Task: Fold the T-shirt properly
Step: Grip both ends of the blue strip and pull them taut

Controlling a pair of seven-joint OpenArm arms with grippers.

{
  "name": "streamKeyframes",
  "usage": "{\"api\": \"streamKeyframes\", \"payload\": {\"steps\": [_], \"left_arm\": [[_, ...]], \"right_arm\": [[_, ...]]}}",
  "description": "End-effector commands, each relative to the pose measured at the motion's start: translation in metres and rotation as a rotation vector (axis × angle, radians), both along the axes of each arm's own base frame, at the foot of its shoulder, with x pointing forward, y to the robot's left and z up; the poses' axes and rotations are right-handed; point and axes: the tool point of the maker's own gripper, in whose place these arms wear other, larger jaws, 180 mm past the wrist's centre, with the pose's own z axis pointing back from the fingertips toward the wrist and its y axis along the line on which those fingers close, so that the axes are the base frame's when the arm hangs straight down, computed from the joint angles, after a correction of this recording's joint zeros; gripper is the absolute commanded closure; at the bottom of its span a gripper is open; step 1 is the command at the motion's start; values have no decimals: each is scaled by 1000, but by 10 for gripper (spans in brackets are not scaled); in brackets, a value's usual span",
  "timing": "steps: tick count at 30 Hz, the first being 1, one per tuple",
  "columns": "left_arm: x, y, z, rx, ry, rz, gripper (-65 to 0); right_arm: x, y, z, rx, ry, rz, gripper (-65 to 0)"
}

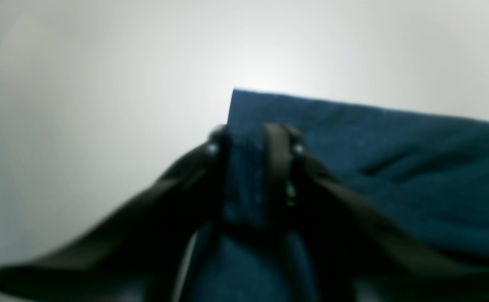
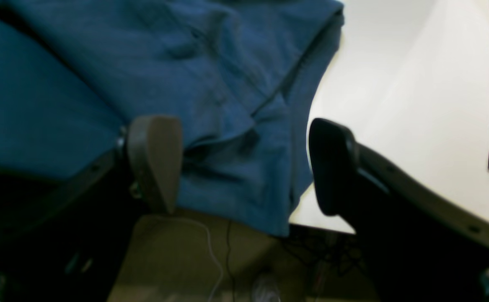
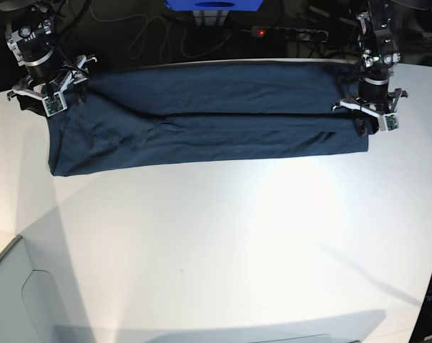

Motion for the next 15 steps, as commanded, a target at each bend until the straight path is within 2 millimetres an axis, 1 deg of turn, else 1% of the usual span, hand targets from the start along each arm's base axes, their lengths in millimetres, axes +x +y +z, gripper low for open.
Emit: {"api": "streamKeyframes", "payload": {"steps": [1, 6, 10, 12, 15], "left_arm": [[6, 3, 13, 18, -42, -2, -213], [1, 2, 14, 22, -39, -8, -221], [-1, 2, 12, 21, -34, -7, -222], [-5, 2, 8, 17, -20, -3, -250], [-8, -2, 5, 3, -19, 5, -329]], "right_arm": [[5, 10, 7, 19, -32, 38, -453], [10, 36, 2, 63, -27, 101, -453], [13, 46, 1, 78, -30, 127, -453], [15, 48, 2, 80, -35, 131, -453], [16, 48, 2, 80, -35, 131, -453]]}}
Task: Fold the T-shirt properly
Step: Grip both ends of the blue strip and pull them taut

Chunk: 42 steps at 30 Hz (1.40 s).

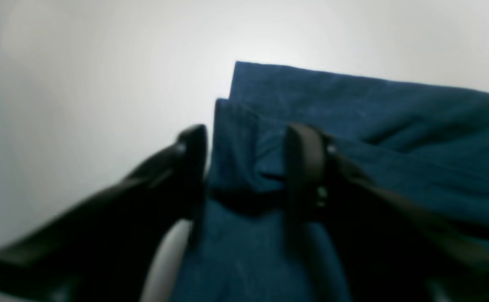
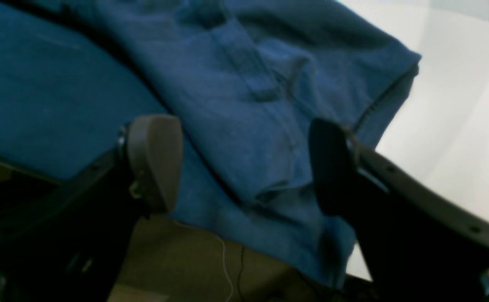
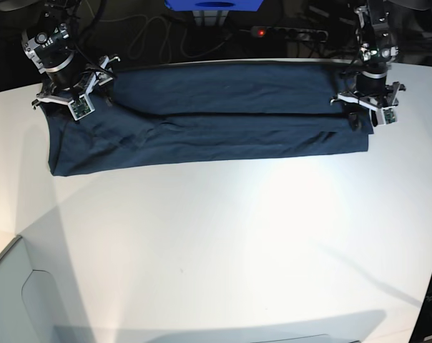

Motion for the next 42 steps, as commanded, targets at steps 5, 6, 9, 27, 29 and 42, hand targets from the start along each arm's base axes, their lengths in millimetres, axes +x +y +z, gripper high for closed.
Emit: {"api": "streamKeyframes", "payload": {"steps": [5, 6, 9, 27, 29, 42], "left_arm": [[1, 5, 7, 16, -25, 2, -376], [-3, 5, 5, 16, -16, 1, -376], [-6, 5, 3, 16, -7, 1, -376], [-20, 8, -22, -9, 55, 35, -376], [-21, 7, -24, -12, 60, 32, -376], [-18, 8, -27, -19, 62, 37, -44]], "right_arm": [[3, 2, 7, 6, -29, 19, -453], [3, 2, 7, 6, -29, 19, -453], [3, 2, 7, 6, -29, 19, -453], [-5, 0, -16, 40, 32, 2, -453], [-5, 0, -16, 40, 32, 2, -453], [-1, -2, -14, 35, 23, -3, -453]]}}
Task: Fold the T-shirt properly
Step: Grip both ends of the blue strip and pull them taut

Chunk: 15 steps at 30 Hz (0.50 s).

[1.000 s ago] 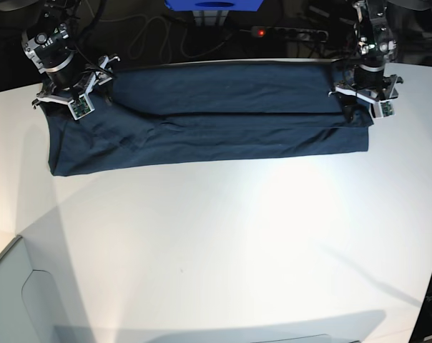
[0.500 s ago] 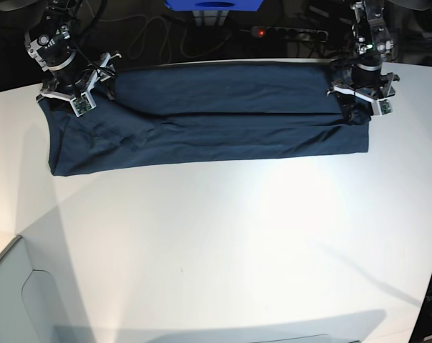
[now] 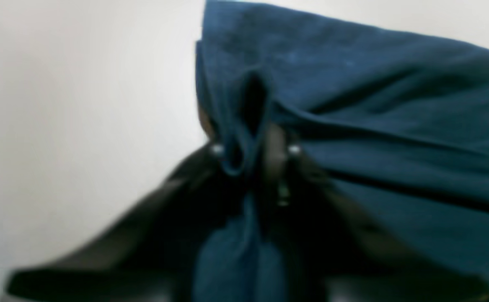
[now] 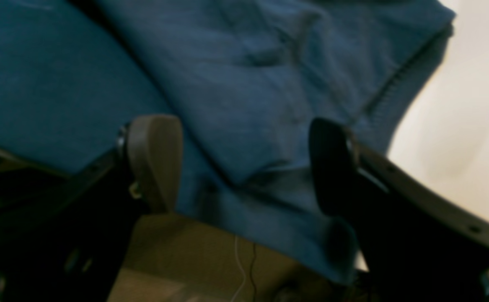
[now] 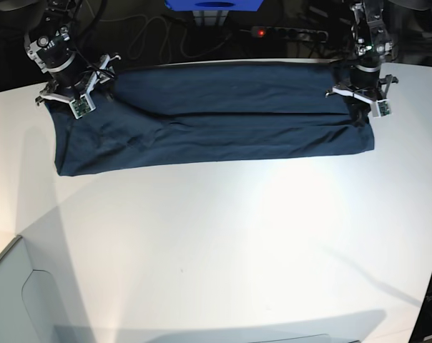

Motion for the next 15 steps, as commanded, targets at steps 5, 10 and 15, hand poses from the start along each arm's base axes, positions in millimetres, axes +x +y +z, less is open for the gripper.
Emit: {"api": "streamKeyframes", "payload": {"steps": [5, 10, 15], "left_arm": [[-9, 10, -10, 13, 49, 20, 0], [7, 3, 18, 33, -26, -9, 0], [21, -9, 50, 46, -113, -37, 0]], "right_arm": [[4, 0, 8, 6, -32, 13, -453], [8, 0, 10, 6, -43, 12, -453], [15, -2, 2, 22, -36, 1, -453]]}}
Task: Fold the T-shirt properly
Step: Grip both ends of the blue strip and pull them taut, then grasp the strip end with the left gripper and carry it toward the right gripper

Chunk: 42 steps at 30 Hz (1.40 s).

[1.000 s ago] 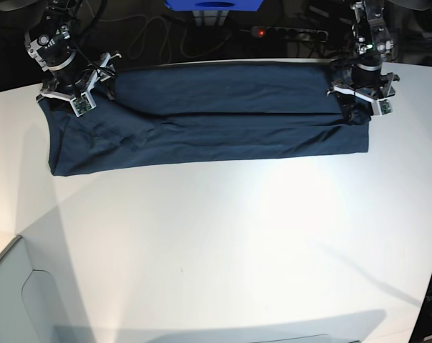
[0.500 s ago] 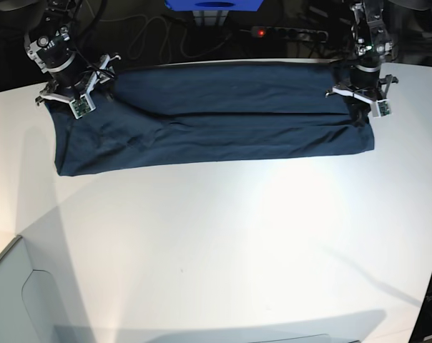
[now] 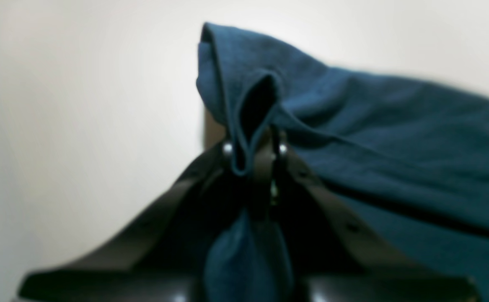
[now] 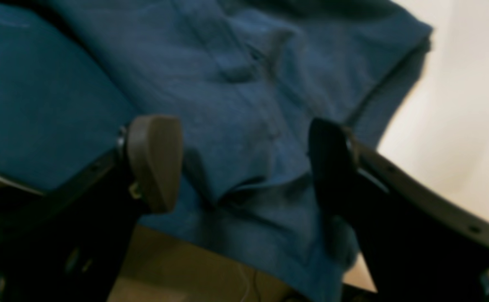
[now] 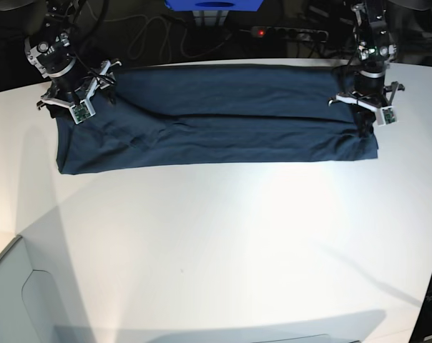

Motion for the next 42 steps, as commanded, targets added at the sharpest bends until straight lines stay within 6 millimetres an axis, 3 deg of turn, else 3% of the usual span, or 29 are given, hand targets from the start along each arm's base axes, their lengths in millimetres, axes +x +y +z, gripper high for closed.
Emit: {"api": "streamKeyframes", "payload": {"steps": [1, 8, 13, 17, 23, 27, 42], "left_arm": [[8, -1, 18, 15, -62, -11, 0], [10, -19, 49, 19, -135, -40, 0], [15, -36, 75, 8, -203, -58, 0], [21, -74, 81, -61, -236, -117, 0], [25, -145, 70, -185, -219, -257, 0], [29, -184, 60, -175, -200, -343, 0], [37, -292, 17, -182, -111, -533, 0]], "right_arm": [[8, -1, 6, 5, -31, 9, -453], [8, -18, -26, 48, 37, -59, -453], [9, -28, -34, 45, 56, -71, -453], [10, -29, -33, 39, 54, -67, -453], [13, -29, -31, 40, 45, -65, -453], [13, -29, -31, 38, 45, -63, -453], [14, -29, -31, 38, 44, -63, -453]]}}
